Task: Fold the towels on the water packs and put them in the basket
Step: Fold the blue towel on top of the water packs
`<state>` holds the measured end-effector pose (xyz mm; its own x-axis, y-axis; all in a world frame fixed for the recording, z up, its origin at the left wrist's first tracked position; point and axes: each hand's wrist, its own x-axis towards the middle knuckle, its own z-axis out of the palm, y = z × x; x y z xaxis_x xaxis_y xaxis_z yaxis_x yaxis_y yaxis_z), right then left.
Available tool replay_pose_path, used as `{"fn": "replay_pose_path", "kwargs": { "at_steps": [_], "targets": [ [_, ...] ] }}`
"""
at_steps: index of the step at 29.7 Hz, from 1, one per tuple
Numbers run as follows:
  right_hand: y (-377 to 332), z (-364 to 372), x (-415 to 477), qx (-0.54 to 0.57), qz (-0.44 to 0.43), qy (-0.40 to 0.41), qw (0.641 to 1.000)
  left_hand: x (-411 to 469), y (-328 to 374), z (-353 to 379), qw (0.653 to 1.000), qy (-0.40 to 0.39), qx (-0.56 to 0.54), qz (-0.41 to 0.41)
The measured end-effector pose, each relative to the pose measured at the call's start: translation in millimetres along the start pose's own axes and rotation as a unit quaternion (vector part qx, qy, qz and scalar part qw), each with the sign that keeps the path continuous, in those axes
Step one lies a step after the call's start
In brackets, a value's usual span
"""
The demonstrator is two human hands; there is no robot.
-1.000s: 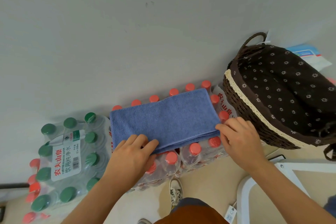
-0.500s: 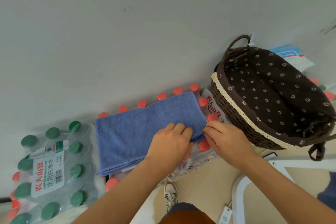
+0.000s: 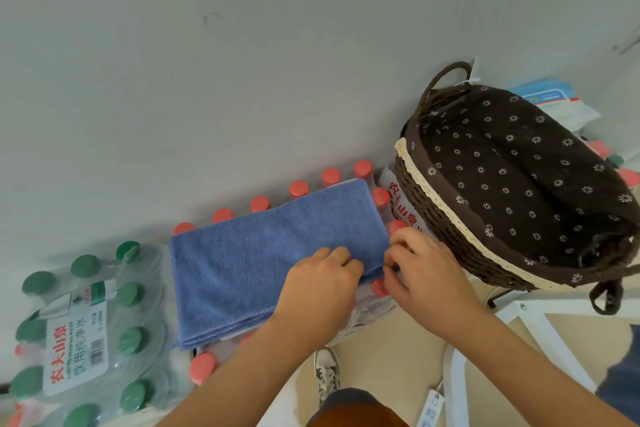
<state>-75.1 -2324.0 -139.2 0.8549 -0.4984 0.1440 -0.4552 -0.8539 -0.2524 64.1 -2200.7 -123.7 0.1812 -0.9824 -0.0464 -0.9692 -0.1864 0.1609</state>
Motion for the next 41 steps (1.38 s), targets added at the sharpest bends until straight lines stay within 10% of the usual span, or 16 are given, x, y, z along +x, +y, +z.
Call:
{"fn": "replay_pose_path", "kwargs": {
  "at_steps": [8,22,33,38,41],
  "targets": [
    [-24,17,46,0.006,0.048,-0.005,0.999,24,-22,-2,0.990,0.100,-0.063,-0.072],
    [-27,22,32,0.001,0.179,0.043,0.983,27,-31,36,0.997,0.012,0.012,-0.070],
    [-27,4,55,0.067,0.231,-0.066,0.968,-7,-4,28,0.995,0.015,-0.024,-0.095],
    [-27,-7,66,0.203,0.292,-0.126,0.926,-11,-11,20,0.986,-0.020,-0.145,-0.078],
    [-43,-18,73,0.226,0.270,-0.138,0.926,-15,-15,-5,0.912,0.008,-0.382,-0.151]
  ]
}}
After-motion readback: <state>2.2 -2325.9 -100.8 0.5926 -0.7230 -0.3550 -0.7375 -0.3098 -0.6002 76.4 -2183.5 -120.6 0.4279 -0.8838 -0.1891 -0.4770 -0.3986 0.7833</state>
